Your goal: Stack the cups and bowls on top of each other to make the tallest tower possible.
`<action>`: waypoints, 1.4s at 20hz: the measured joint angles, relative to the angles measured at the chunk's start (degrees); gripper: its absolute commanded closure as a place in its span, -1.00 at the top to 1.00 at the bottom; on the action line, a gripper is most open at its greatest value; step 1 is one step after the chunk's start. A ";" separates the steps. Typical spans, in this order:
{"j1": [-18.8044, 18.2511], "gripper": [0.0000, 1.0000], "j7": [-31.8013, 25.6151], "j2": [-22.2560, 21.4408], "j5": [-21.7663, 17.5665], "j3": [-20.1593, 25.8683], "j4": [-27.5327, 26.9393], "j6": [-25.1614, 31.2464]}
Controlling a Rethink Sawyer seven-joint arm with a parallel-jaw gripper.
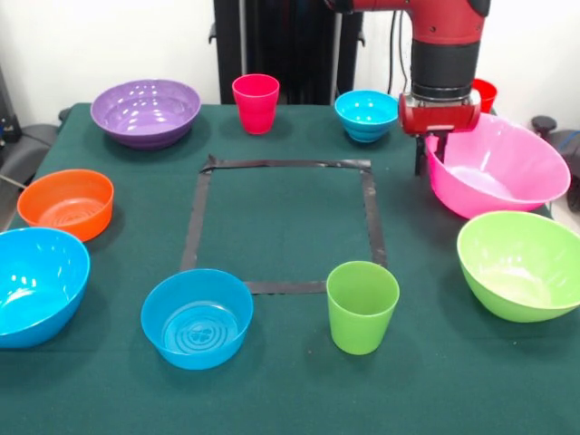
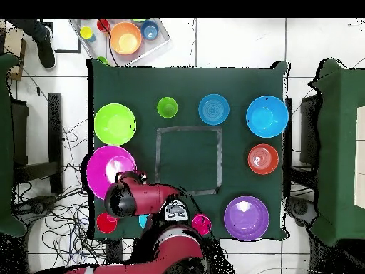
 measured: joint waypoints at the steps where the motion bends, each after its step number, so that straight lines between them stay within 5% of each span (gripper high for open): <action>1: -1.19 -1.00 0.00 -0.83 0.00 0.57 -0.09 1.82; 10: -12.16 -1.00 -0.01 -0.53 -3.61 5.02 -2.81 6.25; 15: -20.87 -1.00 0.00 3.10 -9.98 8.93 -6.26 6.23; 28: -30.13 -1.00 0.00 3.91 -15.91 15.50 -7.41 11.84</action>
